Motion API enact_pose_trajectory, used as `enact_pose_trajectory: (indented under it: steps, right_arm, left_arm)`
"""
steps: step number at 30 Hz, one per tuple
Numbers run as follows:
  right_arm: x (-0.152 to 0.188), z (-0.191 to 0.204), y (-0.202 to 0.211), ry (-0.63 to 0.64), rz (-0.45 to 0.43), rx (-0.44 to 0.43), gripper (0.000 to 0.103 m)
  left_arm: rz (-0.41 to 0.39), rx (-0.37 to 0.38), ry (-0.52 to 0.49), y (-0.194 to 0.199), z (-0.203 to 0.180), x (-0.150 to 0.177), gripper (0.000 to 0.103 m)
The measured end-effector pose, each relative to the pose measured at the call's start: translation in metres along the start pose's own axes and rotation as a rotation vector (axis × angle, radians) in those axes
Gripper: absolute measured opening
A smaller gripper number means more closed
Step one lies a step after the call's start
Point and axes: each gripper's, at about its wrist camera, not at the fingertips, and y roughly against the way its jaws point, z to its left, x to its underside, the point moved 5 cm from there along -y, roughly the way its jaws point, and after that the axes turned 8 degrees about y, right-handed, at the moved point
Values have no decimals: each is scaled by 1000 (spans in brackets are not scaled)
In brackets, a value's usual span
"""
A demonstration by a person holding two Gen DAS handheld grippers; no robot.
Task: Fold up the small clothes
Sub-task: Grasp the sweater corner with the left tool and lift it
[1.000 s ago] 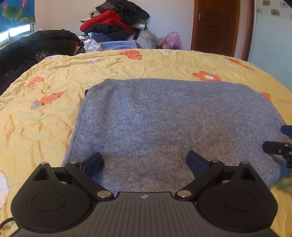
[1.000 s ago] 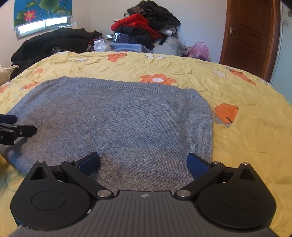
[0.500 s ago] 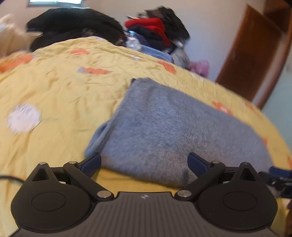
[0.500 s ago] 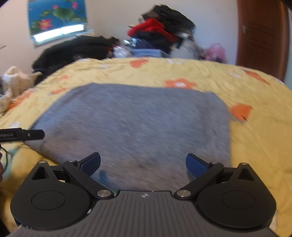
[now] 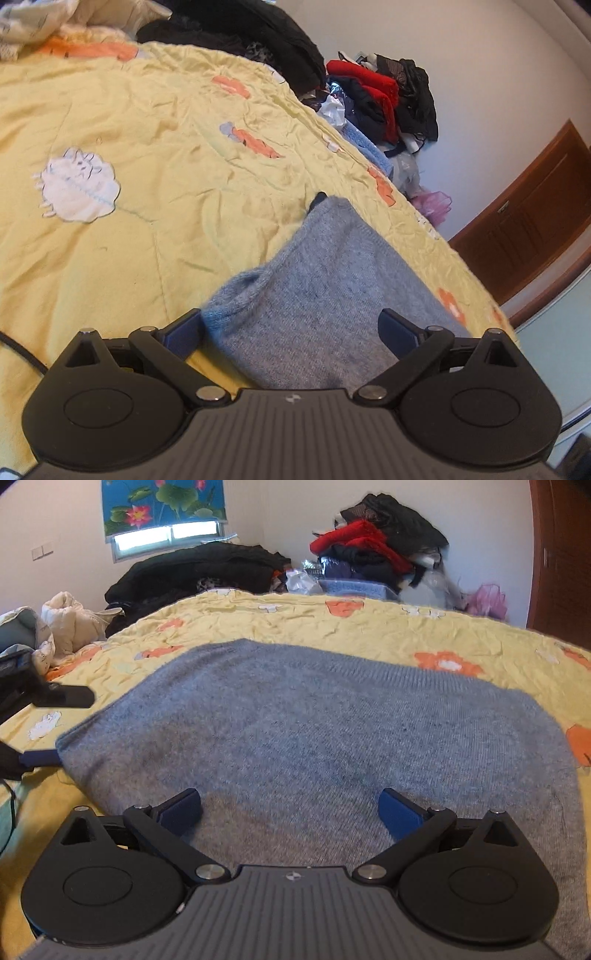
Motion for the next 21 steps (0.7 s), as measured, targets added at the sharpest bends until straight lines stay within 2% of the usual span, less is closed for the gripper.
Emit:
enact_pose_trajectory:
  steps: [3,4,5,12,14,16,18,21]
  right_arm:
    - [0,-3,1,-23,-7,-11,103]
    - [-1,-3,2,-27,-8,-13,103]
    - [-1,-3,2,-27,-9,-13,103]
    - [0,-3,2,-29,-9,-12,103]
    - [0,-3,3,-32,-11,-14,103]
    - [0,-3,3,-34,-12,-15,103]
    - [0,-3,3,-35,-12,-15,103]
    - [0,-3,3,-33,-11,-14,103]
  left_arm:
    - [2,-2,-38,-5,-4,4,60]
    - [29,8,-26,-9,-3,5,39]
    - [44,13,-13,-12,-2,5,34]
    - [67,49,156,-19,14,-9,35]
    - [71,49,169,-20,16,-12,34]
    - [57,22,166,-19,16,-14,29]
    - [55,18,181,-21,19,-16,28]
    - [54,-10,158,-23,19,-18,15]
